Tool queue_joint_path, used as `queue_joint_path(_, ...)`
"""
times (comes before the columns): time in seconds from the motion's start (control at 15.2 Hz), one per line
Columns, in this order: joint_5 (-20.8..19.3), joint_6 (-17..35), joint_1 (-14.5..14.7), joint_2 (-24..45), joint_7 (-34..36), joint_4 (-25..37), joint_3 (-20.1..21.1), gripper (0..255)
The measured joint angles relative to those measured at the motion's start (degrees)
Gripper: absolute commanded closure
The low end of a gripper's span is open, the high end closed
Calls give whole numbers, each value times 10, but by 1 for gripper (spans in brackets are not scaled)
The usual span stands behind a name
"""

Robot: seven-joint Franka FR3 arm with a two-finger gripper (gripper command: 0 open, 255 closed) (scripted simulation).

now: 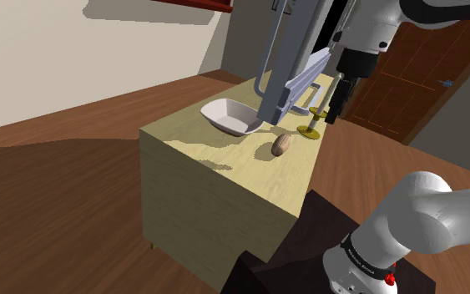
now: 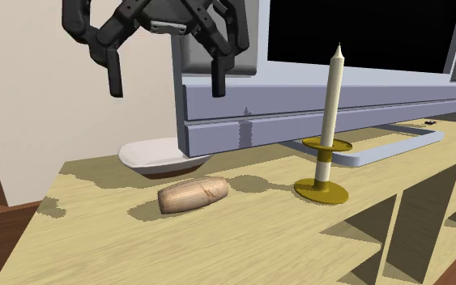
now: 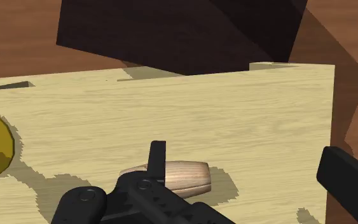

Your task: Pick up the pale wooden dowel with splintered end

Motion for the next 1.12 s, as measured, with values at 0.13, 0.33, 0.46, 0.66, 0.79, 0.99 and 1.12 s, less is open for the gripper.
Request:
queue_joint_path(0.13, 7, 9, -7, 3, 20, -5, 6, 0)
queue_joint_path(0.33, 42, 68, -48, 22, 137, -33, 34, 0)
queue_joint_path(0.46, 66, 113, -79, 30, 226, -58, 55, 0)
queue_joint_path(0.66, 97, 188, -127, 53, 357, -91, 83, 0)
queue_joint_path(0.79, 120, 241, -157, 68, 446, -115, 107, 0)
queue_joint_path(0.99, 143, 308, -198, 96, 563, -131, 136, 0)
queue_joint_path(1.12, 152, 331, -202, 99, 584, -141, 146, 0)
